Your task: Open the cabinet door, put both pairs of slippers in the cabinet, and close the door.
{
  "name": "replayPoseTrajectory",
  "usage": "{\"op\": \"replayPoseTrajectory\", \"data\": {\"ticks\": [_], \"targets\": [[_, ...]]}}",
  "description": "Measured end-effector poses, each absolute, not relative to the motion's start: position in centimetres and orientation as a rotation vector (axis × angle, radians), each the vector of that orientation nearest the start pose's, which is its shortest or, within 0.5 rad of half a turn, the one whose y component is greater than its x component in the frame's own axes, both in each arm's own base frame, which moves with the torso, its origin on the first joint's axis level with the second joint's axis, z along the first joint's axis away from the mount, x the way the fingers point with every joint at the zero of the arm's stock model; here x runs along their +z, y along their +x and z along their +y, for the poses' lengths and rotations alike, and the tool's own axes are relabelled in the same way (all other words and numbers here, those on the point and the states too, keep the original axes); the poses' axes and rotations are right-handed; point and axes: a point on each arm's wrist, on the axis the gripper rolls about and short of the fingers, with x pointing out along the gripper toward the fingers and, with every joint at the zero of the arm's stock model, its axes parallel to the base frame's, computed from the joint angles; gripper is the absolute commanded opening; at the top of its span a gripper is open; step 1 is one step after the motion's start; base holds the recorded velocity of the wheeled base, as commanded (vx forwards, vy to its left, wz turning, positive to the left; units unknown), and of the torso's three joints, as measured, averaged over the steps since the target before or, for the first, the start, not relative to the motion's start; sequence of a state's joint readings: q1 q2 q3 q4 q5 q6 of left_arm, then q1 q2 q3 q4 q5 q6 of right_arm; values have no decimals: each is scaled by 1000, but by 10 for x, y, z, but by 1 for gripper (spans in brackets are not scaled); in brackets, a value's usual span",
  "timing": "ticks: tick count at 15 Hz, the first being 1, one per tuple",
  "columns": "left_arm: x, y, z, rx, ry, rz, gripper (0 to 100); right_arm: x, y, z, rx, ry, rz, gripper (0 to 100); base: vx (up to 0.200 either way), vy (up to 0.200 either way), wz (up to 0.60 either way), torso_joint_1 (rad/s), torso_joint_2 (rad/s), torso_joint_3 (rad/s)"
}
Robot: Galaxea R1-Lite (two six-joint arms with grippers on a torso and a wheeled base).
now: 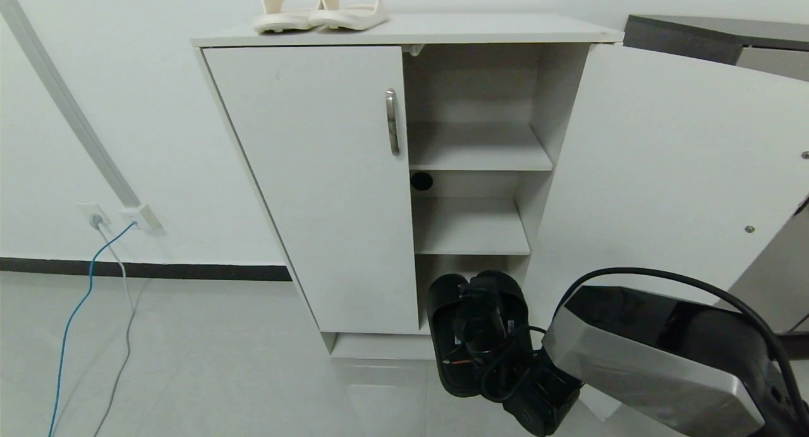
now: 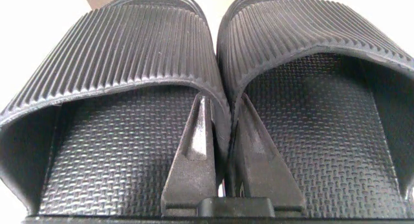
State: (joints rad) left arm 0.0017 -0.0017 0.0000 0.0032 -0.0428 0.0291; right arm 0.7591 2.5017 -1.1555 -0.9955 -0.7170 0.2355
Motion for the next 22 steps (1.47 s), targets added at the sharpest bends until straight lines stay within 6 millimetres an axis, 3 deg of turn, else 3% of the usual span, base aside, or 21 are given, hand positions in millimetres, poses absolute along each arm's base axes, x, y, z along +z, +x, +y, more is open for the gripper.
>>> {"op": "replayPoseTrajectory", "data": {"ticks": [3, 10, 14, 22], "targets": [[75, -23, -1, -41, 28, 0, 0, -9, 336, 295, 0, 1, 236, 0, 0, 0, 0, 2, 2, -199], [75, -23, -1, -40, 24, 0, 0, 26, 344, 287, -10, 4, -57, 0, 0, 0, 0, 0, 1, -69], [75, -23, -1, -39, 25, 0, 0, 28, 346, 284, -16, -9, -64, 0, 0, 0, 0, 0, 0, 0], [75, -23, -1, -40, 23, 0, 0, 18, 349, 282, -22, -23, -47, 0, 200, 0, 0, 6, 2, 1]]}}
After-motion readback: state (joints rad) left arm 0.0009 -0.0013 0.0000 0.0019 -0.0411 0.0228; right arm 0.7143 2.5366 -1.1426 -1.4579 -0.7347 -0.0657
